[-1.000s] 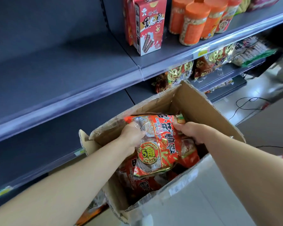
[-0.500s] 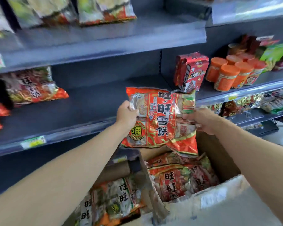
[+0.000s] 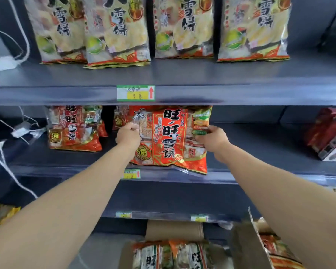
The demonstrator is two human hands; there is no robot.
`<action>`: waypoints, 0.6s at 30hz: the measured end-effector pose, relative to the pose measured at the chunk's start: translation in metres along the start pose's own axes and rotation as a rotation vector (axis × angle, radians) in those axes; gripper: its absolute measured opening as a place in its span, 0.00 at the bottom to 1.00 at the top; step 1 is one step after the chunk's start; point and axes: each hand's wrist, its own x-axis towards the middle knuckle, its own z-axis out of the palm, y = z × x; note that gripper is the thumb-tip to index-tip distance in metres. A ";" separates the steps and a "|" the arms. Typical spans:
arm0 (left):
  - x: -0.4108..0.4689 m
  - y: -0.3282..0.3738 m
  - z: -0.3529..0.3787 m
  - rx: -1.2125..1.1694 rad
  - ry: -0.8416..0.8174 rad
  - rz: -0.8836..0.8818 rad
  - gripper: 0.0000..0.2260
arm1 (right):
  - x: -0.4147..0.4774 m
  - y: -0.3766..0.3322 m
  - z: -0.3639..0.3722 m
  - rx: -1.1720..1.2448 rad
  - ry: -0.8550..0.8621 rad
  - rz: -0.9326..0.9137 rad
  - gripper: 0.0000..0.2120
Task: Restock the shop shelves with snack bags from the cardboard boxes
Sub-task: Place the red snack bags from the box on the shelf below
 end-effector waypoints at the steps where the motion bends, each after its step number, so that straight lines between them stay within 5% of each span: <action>1: 0.016 -0.005 -0.008 -0.025 0.001 -0.014 0.11 | 0.007 -0.005 0.017 -0.004 -0.008 -0.010 0.12; 9: 0.123 -0.046 -0.033 -0.145 0.081 -0.082 0.16 | 0.071 -0.021 0.125 -0.026 0.037 -0.049 0.17; 18: 0.185 -0.060 -0.035 -0.309 -0.016 -0.138 0.14 | 0.107 -0.028 0.182 -0.038 0.123 -0.097 0.12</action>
